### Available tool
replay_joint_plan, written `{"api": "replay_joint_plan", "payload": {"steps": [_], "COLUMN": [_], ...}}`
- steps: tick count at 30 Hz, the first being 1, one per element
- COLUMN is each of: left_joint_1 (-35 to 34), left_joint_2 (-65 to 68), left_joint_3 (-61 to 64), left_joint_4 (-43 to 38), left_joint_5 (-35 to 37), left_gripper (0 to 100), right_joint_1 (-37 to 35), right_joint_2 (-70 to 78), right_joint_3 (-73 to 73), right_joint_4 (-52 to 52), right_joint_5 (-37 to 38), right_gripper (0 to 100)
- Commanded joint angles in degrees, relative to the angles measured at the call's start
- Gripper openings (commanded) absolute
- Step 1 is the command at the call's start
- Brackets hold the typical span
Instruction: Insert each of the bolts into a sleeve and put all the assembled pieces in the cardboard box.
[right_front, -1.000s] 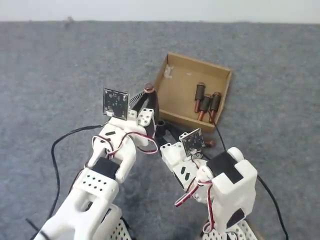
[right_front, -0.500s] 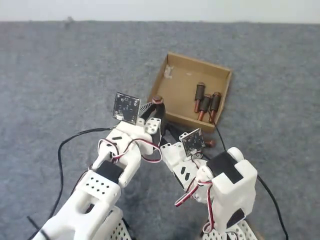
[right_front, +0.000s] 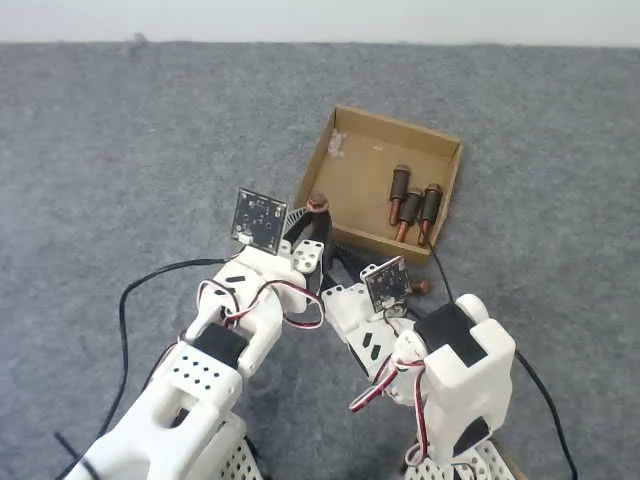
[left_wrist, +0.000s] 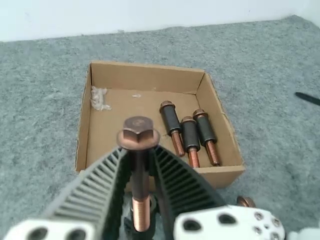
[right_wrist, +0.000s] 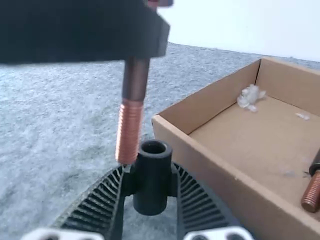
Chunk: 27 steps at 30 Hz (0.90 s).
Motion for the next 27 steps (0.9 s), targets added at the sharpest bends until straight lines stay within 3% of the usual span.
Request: {"api": "replay_joint_plan", "payload": {"steps": [1, 27], "left_joint_1": [0.35, 0.97], "left_joint_2": [-2.02, -1.58], "left_joint_3": [-0.4, 3.12], "left_joint_4": [-2.64, -6.77], "left_joint_5": [-0.7, -0.53], "left_gripper": [1, 1], "right_joint_1": [1.1, 0.31], "right_joint_2": [-0.48, -0.57], "right_joint_3": [-1.32, 0.79], "right_joint_4": [-1.45, -3.47], "right_joint_5": [-0.18, 0.0], "right_gripper": [0.6, 0.6]}}
